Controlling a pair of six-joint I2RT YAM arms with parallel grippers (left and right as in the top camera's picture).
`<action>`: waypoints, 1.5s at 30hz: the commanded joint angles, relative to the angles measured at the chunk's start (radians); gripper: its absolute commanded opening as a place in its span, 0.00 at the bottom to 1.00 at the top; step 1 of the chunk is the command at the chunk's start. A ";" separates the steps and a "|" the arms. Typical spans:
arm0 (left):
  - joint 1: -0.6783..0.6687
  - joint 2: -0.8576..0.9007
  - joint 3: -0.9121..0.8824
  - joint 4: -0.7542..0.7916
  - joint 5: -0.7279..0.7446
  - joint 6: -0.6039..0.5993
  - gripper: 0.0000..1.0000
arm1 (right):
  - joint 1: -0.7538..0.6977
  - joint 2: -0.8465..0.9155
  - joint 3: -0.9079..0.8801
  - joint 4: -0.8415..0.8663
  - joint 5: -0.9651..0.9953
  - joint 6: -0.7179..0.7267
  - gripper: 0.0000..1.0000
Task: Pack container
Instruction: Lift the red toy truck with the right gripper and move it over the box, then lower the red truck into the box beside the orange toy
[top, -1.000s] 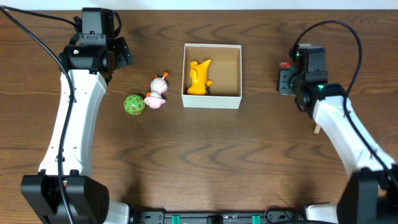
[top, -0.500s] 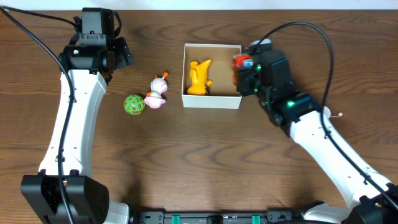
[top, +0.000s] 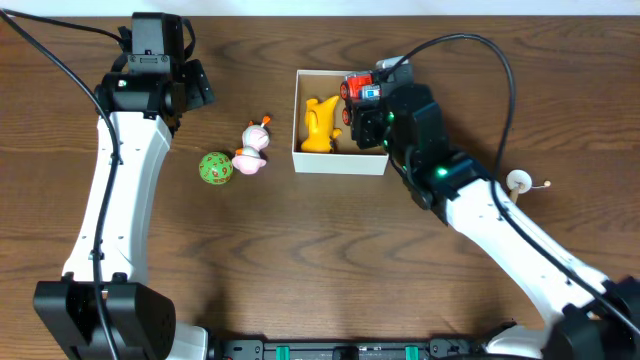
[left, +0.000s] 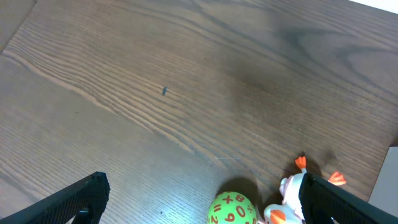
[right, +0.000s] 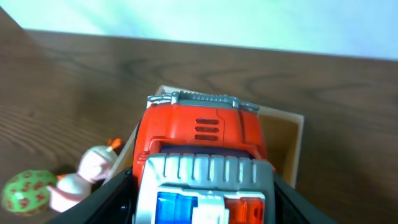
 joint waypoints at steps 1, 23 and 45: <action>0.003 0.001 0.002 -0.003 -0.010 0.002 0.98 | 0.022 0.069 0.014 0.039 0.014 0.023 0.45; 0.004 0.002 0.002 -0.003 -0.010 0.002 0.98 | 0.035 0.166 0.014 -0.053 0.019 -0.013 0.46; 0.003 0.001 0.002 -0.003 -0.010 0.001 0.98 | 0.010 0.108 0.014 -0.121 0.019 -0.031 0.45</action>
